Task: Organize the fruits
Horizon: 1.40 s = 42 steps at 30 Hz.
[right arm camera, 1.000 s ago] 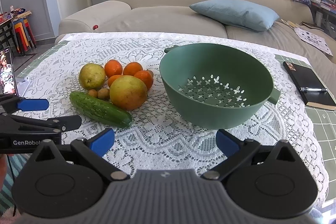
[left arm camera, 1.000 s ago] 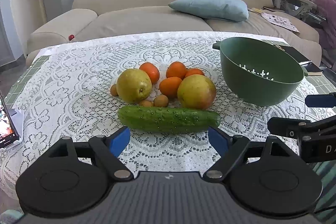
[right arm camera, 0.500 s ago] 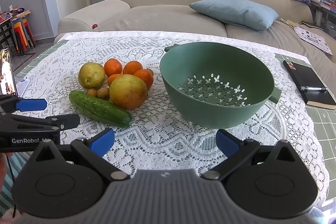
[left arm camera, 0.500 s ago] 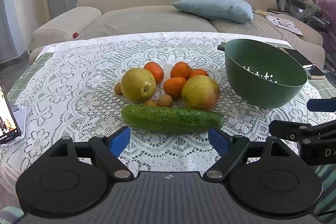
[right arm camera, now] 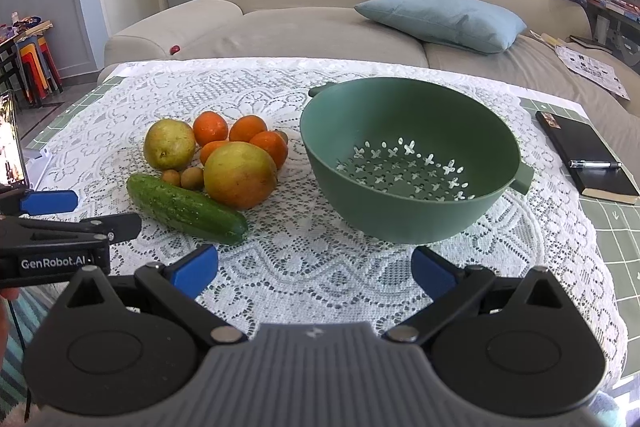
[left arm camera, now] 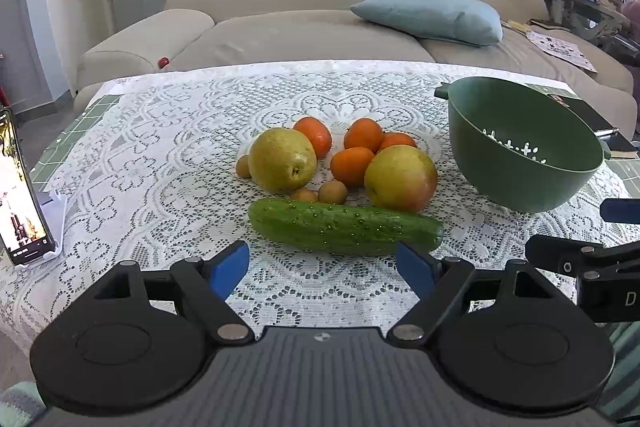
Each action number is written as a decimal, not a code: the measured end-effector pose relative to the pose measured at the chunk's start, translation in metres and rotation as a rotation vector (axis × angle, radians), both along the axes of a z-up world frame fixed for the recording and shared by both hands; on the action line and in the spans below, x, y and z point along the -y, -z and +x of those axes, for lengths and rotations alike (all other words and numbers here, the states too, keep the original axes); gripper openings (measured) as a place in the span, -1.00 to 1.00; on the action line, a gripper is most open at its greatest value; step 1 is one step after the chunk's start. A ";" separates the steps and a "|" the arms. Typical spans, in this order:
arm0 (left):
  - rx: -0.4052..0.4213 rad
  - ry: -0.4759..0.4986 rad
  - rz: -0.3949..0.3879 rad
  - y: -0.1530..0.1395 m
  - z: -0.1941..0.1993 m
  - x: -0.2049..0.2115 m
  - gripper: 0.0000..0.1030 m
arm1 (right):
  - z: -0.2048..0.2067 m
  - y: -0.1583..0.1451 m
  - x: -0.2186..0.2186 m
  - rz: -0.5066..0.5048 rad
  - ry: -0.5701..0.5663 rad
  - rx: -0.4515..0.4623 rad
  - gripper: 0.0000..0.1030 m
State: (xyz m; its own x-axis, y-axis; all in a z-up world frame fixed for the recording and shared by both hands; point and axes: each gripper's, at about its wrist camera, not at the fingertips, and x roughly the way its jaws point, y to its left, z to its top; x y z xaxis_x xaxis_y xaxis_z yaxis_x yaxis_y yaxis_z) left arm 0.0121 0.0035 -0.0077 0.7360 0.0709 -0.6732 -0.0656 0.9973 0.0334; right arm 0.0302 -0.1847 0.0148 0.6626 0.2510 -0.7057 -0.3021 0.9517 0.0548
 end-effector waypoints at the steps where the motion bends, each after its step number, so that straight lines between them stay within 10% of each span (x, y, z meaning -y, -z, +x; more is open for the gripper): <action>1: -0.001 -0.002 0.001 0.000 0.000 0.000 0.89 | 0.000 0.000 0.000 0.000 0.001 -0.001 0.92; 42: 0.017 0.039 -0.044 -0.002 0.009 -0.011 0.78 | 0.005 0.007 -0.014 0.113 -0.015 0.064 0.92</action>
State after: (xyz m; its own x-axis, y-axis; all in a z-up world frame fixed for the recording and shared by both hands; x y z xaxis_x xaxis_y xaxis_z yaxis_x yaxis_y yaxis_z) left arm 0.0214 0.0148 -0.0056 0.7492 0.0122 -0.6622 -0.0268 0.9996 -0.0118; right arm 0.0348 -0.1711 0.0081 0.7007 0.3367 -0.6290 -0.3230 0.9358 0.1411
